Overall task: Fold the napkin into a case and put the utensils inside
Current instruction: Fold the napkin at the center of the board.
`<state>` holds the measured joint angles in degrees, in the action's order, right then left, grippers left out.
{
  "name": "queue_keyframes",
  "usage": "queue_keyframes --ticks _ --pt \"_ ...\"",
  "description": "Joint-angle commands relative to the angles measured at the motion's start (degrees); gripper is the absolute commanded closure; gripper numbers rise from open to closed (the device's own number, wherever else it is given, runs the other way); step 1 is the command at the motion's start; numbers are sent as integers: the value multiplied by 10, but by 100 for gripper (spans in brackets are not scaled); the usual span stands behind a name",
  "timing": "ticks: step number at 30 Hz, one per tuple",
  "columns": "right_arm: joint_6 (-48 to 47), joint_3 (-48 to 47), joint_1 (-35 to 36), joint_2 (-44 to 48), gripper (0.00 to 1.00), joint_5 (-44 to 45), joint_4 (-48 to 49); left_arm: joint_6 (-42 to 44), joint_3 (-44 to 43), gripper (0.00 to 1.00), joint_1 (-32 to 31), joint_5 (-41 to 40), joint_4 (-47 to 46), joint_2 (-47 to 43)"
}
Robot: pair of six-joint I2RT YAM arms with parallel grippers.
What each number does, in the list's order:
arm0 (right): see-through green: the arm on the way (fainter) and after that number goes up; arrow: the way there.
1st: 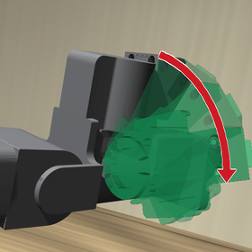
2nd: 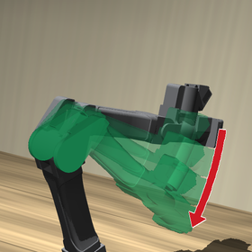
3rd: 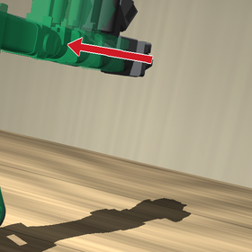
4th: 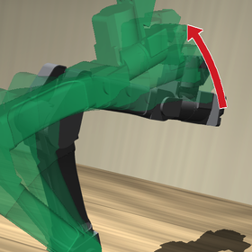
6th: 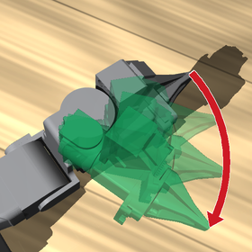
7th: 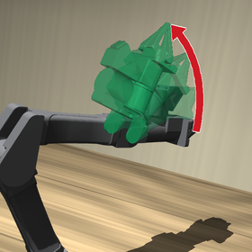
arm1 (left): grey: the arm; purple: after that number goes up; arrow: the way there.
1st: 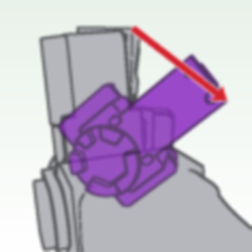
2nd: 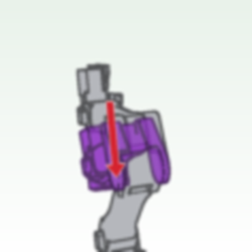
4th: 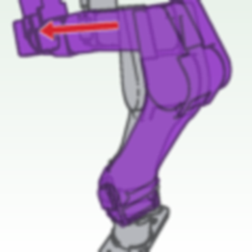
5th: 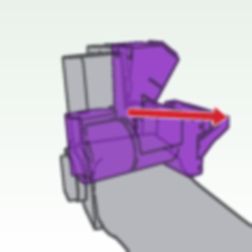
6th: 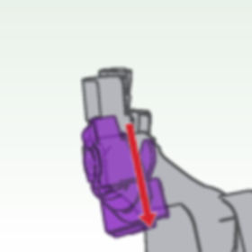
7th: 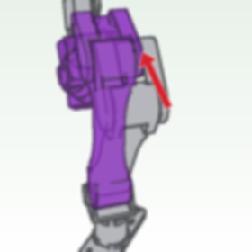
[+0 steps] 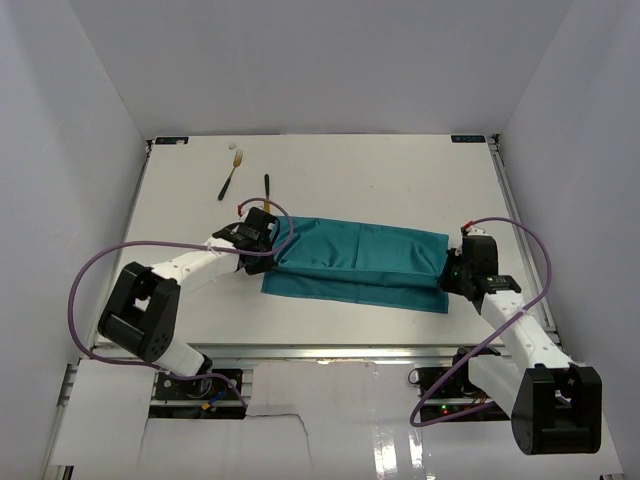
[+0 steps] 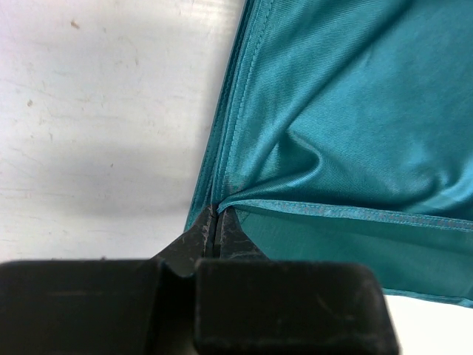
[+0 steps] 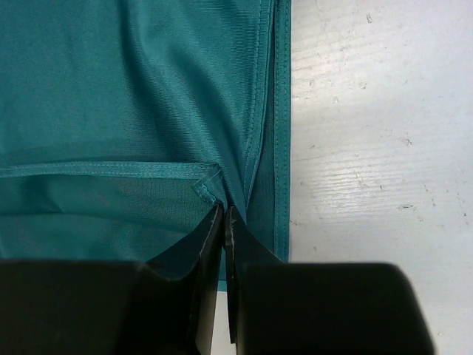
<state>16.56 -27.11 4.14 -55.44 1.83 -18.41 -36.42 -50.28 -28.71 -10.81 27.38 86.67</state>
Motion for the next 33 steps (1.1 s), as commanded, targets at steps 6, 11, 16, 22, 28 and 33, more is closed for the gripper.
queue_keyframes --ticks 6,11,16,22,28,33 --pt "8 -33 0 35 90 25 4 0 -17 100 -6 -5 -4 -55" --pt "0 -56 0 41 90 34 -29 5 -18 100 -6 4 -3 -75" --pt "8 -31 0 53 89 27 -22 -15 6 100 -6 9 -10 -68" --pt "27 3 -1 49 89 27 -13 -22 31 100 -6 6 -13 -62" --pt "41 29 0 31 81 7 9 -34 44 100 -6 17 -15 -38" --pt "101 45 0 45 77 5 -47 -51 68 69 -6 32 2 -63"
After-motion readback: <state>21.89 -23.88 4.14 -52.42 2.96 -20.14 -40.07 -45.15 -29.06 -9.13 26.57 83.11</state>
